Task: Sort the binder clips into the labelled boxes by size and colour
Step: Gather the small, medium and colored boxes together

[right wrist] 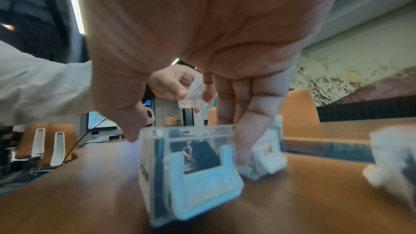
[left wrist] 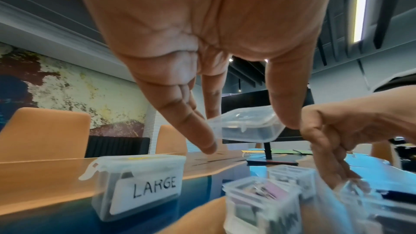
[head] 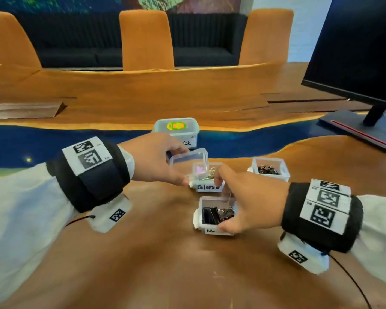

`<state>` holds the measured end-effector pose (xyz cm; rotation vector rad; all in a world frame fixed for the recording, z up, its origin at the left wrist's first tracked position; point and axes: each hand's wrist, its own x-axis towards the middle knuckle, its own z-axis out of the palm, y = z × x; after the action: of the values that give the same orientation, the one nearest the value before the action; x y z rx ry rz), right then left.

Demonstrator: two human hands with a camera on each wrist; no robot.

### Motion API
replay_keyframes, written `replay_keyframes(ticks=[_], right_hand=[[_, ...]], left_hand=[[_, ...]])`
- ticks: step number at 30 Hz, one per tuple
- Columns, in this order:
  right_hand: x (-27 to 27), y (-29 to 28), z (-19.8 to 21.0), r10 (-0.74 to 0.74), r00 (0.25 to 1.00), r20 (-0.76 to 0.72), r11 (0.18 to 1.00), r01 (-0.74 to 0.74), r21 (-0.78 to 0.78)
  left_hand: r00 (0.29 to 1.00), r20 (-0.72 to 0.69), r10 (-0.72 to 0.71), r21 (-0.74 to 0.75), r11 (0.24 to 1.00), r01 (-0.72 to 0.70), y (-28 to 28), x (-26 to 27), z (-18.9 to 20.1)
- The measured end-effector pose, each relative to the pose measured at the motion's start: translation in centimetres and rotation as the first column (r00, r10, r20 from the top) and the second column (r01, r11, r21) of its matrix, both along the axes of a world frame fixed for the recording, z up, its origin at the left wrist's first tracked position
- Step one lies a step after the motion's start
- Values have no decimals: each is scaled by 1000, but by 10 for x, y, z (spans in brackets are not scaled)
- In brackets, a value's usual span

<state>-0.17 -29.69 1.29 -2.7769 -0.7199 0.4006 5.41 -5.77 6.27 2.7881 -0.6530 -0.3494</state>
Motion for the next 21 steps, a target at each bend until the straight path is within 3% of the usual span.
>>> replay_keyframes(ticks=[3, 9, 16, 21], right_hand=[[2, -3, -9, -37, 999, -25, 996, 39, 82], [0, -25, -1, -55, 996, -64, 977, 67, 201], [-6, -19, -6, 1, 1000, 27, 992, -4, 127], [-5, -18, -10, -27, 999, -21, 990, 30, 141]], left_hand=[[997, -52, -57, 22, 998, 59, -8, -21, -15], [991, 29, -130, 105, 986, 126, -31, -41, -36], [986, 26, -165, 189, 969, 158, -42, -39, -44], [982, -29, -185, 235, 954, 186, -42, -39, -43]])
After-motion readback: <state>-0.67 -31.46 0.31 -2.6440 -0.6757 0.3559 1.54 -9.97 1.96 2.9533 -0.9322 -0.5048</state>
